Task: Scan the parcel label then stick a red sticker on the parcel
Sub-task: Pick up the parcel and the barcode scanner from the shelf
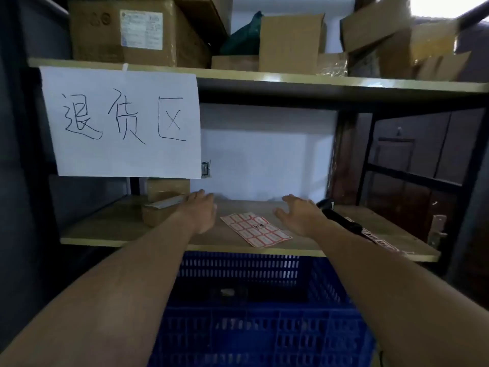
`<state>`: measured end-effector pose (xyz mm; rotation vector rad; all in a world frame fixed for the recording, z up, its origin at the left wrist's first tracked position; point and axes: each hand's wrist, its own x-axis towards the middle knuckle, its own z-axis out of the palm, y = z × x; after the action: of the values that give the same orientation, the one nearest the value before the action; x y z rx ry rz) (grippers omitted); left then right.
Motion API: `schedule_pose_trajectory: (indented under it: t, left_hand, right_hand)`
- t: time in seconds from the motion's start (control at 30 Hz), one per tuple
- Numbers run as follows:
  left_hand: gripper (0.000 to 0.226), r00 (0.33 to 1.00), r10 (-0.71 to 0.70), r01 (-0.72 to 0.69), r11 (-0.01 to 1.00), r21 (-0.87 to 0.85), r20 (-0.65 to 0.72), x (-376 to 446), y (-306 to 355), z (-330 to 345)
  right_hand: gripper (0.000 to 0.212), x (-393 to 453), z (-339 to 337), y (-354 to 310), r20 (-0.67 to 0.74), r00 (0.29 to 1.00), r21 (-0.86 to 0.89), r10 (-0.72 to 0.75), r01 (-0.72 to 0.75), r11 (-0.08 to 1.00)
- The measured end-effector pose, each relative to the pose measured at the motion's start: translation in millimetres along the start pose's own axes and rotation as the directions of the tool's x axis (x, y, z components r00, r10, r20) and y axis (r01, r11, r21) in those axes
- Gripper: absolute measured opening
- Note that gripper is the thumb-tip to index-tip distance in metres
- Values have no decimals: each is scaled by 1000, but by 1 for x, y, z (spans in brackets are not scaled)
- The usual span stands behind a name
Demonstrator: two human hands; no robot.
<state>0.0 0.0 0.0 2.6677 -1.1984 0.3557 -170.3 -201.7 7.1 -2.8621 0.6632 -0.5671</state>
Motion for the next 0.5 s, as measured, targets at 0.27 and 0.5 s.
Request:
schedule_pose_trajectory:
  t: [0.27,0.5]
  left_hand:
    - [81,993,-108,113,987,113,-52,18,-107,23]
    - [83,979,-186,177,979,-103,-88,28,-133,42]
  right_hand:
    - [59,44,44,-21,42,996,86,75,-78,993]
    - [36,64,81,-16,129,979,34,161,-166,985]
